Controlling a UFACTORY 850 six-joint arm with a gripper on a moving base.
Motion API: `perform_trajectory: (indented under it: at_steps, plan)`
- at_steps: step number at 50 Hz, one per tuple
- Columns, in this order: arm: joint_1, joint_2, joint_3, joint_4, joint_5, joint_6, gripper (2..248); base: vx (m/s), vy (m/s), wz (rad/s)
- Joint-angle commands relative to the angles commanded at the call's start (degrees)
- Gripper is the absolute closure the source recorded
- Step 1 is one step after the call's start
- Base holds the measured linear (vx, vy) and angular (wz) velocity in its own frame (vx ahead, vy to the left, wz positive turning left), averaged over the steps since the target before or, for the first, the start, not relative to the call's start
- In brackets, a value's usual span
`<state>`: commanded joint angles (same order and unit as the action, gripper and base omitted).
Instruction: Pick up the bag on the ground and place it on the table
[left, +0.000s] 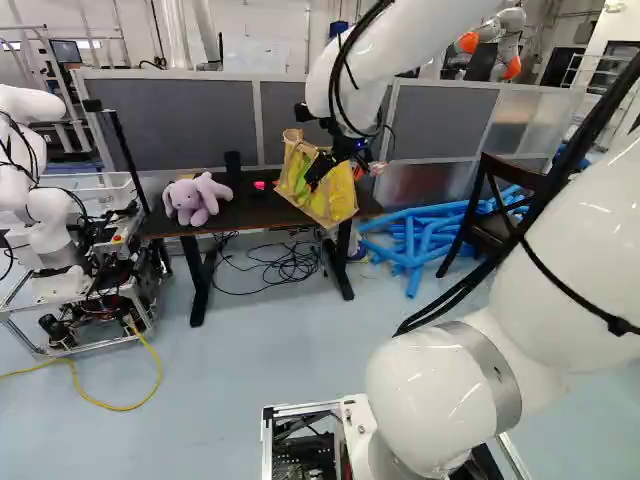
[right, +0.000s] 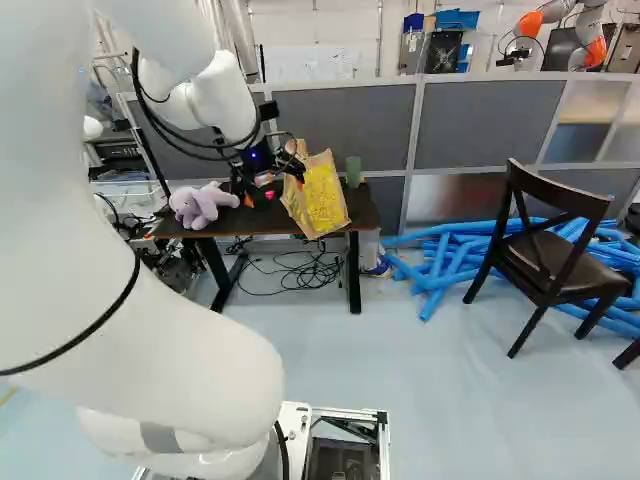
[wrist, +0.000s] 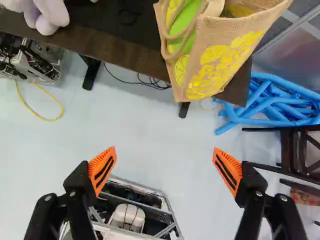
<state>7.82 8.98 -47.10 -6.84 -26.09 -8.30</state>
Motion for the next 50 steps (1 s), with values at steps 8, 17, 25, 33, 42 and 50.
perform_trajectory:
  at_steps: [8,17,25,33,42,50]
  plan:
    - [-0.53,0.48,2.85,0.46,5.15,0.56,3,0.000,0.000,0.000]
    - [-1.16,1.04,6.25,1.02,11.30,1.23,3,0.000,0.000,0.000]
    - [-1.77,1.59,9.52,1.55,17.20,1.88,3,0.000,0.000,0.000]
    - [-2.42,2.17,13.00,2.11,23.50,2.56,3,0.000,0.000,0.000]
    - [-3.14,2.82,16.93,2.75,30.59,3.34,3,0.000,0.000,0.000]
    - [-3.75,3.37,20.19,3.28,36.49,3.98,3,0.000,0.000,0.000]
